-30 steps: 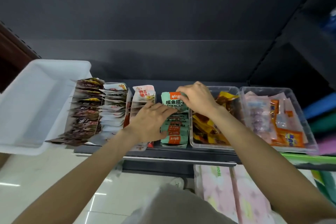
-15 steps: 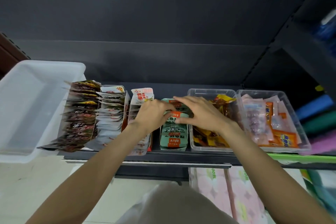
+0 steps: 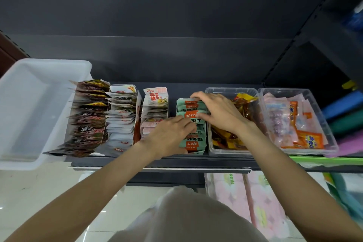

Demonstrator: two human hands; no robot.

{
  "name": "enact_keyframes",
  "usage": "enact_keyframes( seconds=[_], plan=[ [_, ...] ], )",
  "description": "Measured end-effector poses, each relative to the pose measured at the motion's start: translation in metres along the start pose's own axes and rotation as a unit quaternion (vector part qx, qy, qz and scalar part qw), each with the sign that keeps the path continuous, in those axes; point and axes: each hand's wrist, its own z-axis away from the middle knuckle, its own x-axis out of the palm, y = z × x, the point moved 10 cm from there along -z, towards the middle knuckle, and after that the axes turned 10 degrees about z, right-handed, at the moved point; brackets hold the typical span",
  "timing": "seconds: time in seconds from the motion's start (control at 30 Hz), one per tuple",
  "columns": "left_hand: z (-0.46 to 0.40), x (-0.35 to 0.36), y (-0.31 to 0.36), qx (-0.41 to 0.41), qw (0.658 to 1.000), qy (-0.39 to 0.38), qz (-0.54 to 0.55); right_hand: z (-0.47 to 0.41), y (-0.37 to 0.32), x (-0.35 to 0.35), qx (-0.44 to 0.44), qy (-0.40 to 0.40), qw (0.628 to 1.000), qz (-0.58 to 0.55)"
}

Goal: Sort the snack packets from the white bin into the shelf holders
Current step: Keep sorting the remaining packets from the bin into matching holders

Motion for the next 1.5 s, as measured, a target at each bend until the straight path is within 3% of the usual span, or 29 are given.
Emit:
enact_keyframes(
  seconds=[0.17, 0.37, 0.57, 0.73, 0.87, 0.97, 1.13, 1.5],
  plan=[
    [-0.006, 0.008, -0.009, 0.001, 0.998, -0.056, 0.028, 0.001, 0.001, -0.001, 0.000, -0.003, 1.000, -0.005],
    [-0.007, 0.008, -0.007, 0.031, 0.998, -0.056, 0.021, 0.000, 0.001, -0.001, -0.002, -0.002, 1.000, -0.001],
    [-0.002, -0.003, 0.008, 0.110, 0.993, 0.022, 0.045, 0.000, 0.000, -0.002, -0.007, 0.000, 1.000, 0.001],
    [-0.002, -0.014, -0.013, 0.040, 0.993, 0.098, 0.054, 0.003, -0.003, 0.004, -0.027, -0.022, 0.999, 0.010],
    [0.002, -0.018, -0.025, 0.013, 0.988, 0.139, 0.066, 0.012, -0.006, 0.017, -0.036, -0.085, 0.996, 0.011],
    [0.004, -0.013, -0.024, 0.002, 0.994, 0.095, 0.051, 0.014, -0.009, 0.018, -0.045, -0.061, 0.996, 0.055],
    [0.005, 0.002, -0.027, -0.007, 1.000, 0.019, -0.003, 0.011, -0.006, 0.015, -0.032, -0.056, 0.997, 0.037],
    [0.002, 0.003, -0.015, 0.032, 0.993, 0.061, -0.095, 0.007, -0.002, 0.016, -0.027, -0.050, 0.998, 0.031]
  ],
)
